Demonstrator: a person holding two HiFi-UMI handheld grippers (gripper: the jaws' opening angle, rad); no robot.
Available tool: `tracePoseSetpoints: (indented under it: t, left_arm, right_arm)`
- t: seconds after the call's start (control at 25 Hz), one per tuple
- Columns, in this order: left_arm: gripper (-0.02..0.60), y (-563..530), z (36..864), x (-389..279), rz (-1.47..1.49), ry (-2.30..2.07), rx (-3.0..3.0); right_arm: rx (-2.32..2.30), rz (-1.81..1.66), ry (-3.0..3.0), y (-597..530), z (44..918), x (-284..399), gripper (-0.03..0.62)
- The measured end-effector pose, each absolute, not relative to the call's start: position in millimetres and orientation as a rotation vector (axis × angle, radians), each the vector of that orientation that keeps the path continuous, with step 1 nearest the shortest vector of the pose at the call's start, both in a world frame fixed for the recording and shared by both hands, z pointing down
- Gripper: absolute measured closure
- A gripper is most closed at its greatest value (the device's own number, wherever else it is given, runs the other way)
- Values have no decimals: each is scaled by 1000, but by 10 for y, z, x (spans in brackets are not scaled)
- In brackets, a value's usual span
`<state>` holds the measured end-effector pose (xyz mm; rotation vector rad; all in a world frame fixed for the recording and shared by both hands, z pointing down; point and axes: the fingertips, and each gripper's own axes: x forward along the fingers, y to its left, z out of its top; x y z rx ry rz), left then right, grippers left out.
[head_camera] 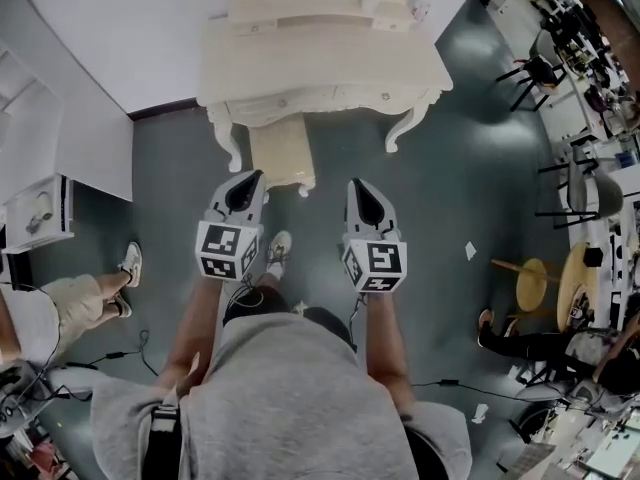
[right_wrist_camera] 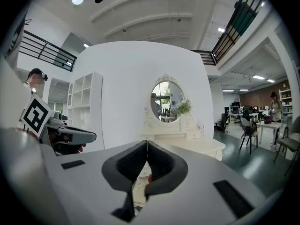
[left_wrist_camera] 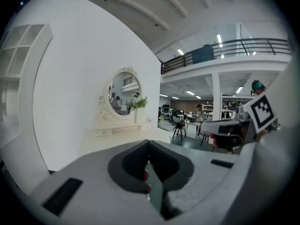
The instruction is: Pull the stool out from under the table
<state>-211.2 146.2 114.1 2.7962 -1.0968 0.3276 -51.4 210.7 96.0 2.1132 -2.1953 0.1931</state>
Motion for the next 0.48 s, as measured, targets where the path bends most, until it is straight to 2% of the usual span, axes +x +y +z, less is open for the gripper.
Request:
tracePoseSetpoints:
  t: [0.48]
  left_arm:
    - [581, 247, 1404, -2022, 343, -1042, 2723]
  right_arm:
    - [2075, 306, -2162, 858, 1191, -506, 580]
